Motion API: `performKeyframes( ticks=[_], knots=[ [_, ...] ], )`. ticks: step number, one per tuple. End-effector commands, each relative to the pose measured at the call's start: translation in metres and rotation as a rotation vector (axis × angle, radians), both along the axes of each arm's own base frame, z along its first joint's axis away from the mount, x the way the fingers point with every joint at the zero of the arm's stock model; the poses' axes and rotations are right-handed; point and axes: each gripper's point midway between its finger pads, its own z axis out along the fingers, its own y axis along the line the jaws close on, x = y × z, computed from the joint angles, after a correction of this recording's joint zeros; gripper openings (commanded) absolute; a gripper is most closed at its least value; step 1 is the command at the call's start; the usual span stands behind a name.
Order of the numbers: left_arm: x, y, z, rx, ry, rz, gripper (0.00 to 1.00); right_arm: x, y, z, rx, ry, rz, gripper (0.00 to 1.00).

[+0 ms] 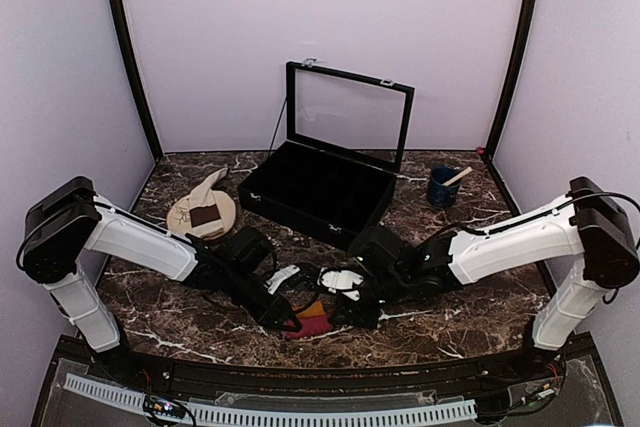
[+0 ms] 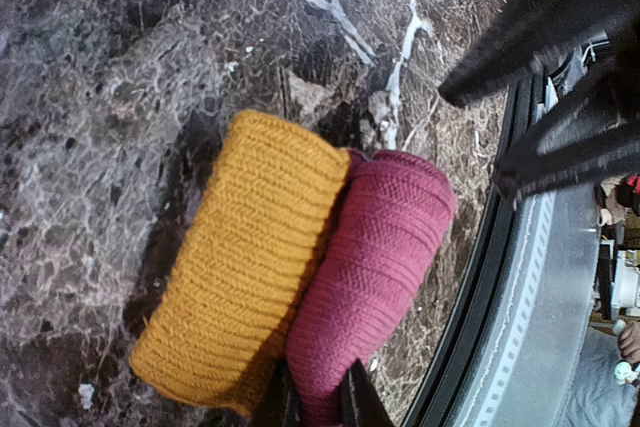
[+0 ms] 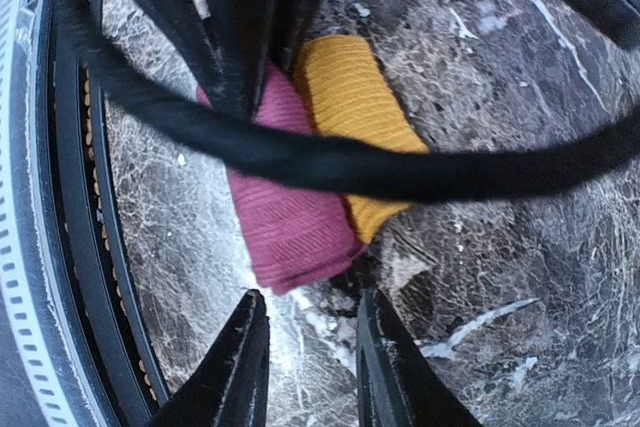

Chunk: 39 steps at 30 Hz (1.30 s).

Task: Roll the socks
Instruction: Roll the sock at the center of the board.

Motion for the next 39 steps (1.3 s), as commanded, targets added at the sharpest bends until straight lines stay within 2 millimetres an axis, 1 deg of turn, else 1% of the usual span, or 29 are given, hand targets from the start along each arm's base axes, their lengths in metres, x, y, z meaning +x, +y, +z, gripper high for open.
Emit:
performKeyframes(
  ticks=[1, 8, 14, 17, 23, 27, 28, 30, 34, 39],
  knots=[
    [-0.025, 0.024, -0.030, 0.106, 0.143, -0.025, 0.00, 0.008, 0.008, 0.011, -0.018, -0.152, 0.018, 0.30],
    [-0.026, 0.020, -0.031, 0.074, 0.191, -0.038, 0.00, -0.001, 0.022, 0.007, -0.063, -0.204, 0.091, 0.37],
    [-0.027, 0.023, -0.033, 0.085, 0.214, -0.051, 0.00, -0.007, 0.035, 0.001, -0.081, -0.211, 0.140, 0.38],
    [-0.026, 0.024, -0.033, 0.081, 0.221, -0.053, 0.00, -0.015, 0.038, -0.001, -0.090, -0.210, 0.169, 0.38],
    [-0.023, 0.026, -0.031, 0.076, 0.229, -0.052, 0.00, -0.028, 0.038, -0.011, -0.119, -0.200, 0.215, 0.39],
    [-0.021, 0.027, -0.033, 0.082, 0.233, -0.047, 0.00, -0.032, 0.037, -0.017, -0.131, -0.197, 0.234, 0.39],
    [-0.024, 0.026, -0.030, 0.068, 0.256, -0.058, 0.00, -0.034, 0.037, -0.017, -0.129, -0.198, 0.239, 0.39],
    [-0.025, 0.025, -0.029, 0.064, 0.265, -0.062, 0.00, -0.037, 0.036, -0.018, -0.129, -0.199, 0.248, 0.39],
    [-0.023, 0.024, -0.028, 0.064, 0.268, -0.061, 0.00, -0.040, 0.033, -0.024, -0.142, -0.200, 0.266, 0.37],
    [-0.022, 0.024, -0.028, 0.061, 0.280, -0.062, 0.00, -0.045, 0.033, -0.027, -0.145, -0.209, 0.290, 0.35]
  ],
)
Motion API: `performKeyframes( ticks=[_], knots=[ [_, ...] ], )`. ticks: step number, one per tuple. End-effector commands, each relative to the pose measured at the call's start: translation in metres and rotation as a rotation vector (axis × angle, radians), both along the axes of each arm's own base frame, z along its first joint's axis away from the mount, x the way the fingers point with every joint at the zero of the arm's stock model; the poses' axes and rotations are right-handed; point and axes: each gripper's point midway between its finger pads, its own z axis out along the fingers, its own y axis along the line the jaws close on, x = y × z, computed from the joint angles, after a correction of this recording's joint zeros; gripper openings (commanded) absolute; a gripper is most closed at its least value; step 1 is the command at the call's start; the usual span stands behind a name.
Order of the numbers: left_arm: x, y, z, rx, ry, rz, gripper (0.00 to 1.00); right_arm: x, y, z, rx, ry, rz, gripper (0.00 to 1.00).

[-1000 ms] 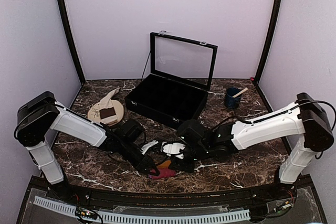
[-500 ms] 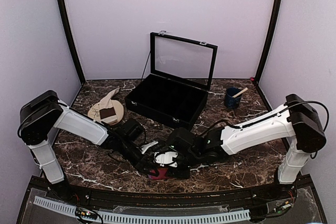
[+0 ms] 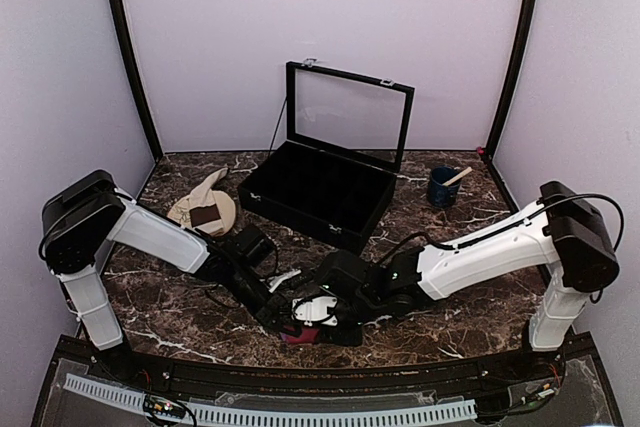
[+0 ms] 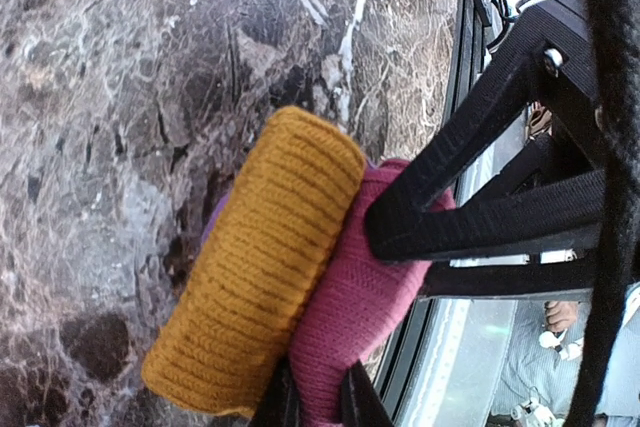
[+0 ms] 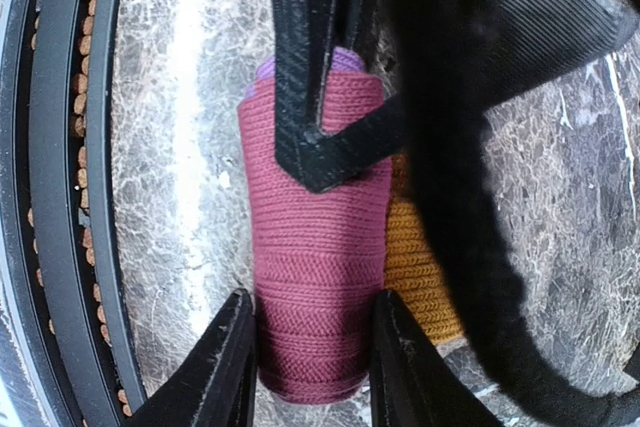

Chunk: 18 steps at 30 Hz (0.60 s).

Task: Roll the socks
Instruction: Roll the sock at the center of the board.

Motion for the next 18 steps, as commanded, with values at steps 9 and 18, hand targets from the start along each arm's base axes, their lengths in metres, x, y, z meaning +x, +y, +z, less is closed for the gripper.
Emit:
performKeyframes(
  ticks=[9, 18],
  knots=[
    [-0.009, 0.023, -0.022, 0.126, 0.083, 0.006, 0.00, -0.017, -0.003, -0.023, -0.034, -0.001, 0.058, 0.33],
    [-0.010, 0.022, -0.017, 0.106, 0.107, -0.005, 0.00, -0.014, -0.004, -0.039, -0.070, -0.005, 0.048, 0.30]
  ],
)
